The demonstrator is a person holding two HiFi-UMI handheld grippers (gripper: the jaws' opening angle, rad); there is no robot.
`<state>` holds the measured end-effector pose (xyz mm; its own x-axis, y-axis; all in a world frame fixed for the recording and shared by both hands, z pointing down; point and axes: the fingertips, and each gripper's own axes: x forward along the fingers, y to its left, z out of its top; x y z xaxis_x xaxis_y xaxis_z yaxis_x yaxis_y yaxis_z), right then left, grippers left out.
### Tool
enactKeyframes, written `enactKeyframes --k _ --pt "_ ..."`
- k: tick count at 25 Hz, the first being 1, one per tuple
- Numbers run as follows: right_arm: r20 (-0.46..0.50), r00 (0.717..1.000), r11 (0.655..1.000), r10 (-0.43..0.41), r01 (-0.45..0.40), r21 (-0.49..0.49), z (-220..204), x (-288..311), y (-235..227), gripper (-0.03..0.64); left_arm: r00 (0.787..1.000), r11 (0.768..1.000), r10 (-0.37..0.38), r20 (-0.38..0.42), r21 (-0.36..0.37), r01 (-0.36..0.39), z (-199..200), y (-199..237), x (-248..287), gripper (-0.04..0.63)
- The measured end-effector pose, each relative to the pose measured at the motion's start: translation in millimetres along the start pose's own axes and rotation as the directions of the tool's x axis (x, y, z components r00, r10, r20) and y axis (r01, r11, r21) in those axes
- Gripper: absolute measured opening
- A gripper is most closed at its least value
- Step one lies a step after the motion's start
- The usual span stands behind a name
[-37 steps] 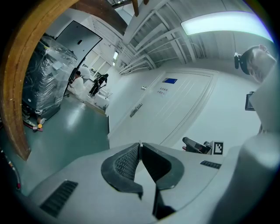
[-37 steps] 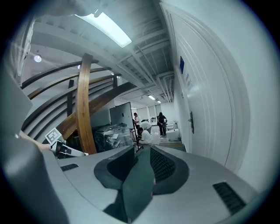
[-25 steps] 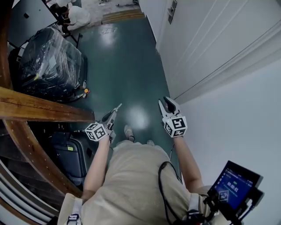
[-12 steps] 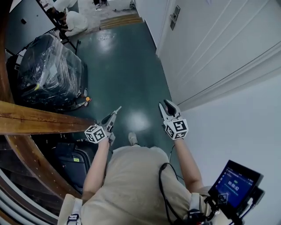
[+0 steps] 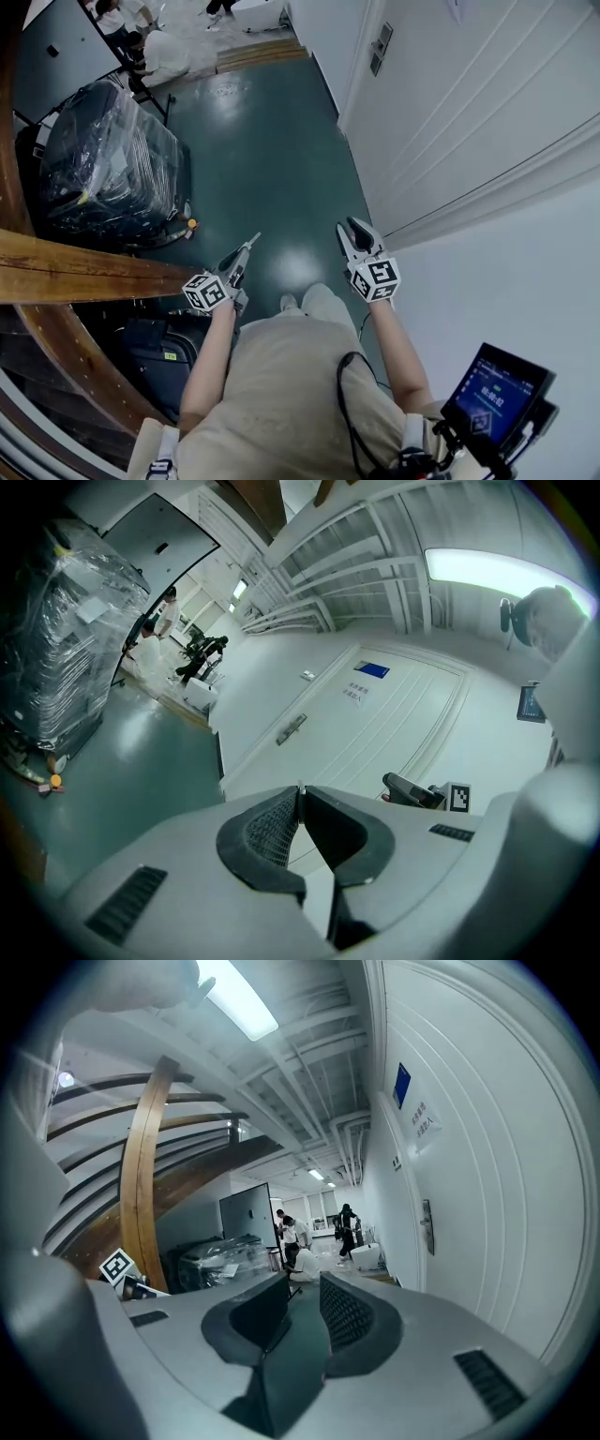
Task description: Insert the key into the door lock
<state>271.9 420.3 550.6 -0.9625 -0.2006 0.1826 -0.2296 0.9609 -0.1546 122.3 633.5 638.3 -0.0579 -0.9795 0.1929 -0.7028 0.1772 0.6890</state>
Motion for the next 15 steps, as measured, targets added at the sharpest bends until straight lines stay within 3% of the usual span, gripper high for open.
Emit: enactKeyframes --k 10,15 --pt "-0.059 0.998 0.999 0.005 -0.003 0.035 -10.6 27.7 -58.5 0.112 0.999 0.999 0.037 0.004 -0.011 -0.037 8.4 3.2 42.9 0.032" --pt "-0.088 0.995 0.998 0.053 -0.050 0.044 13.1 76.2 -143.8 0.112 0.995 0.995 0.094 0.018 -0.028 -0.094 38.0 -4.3 123.4 0.032"
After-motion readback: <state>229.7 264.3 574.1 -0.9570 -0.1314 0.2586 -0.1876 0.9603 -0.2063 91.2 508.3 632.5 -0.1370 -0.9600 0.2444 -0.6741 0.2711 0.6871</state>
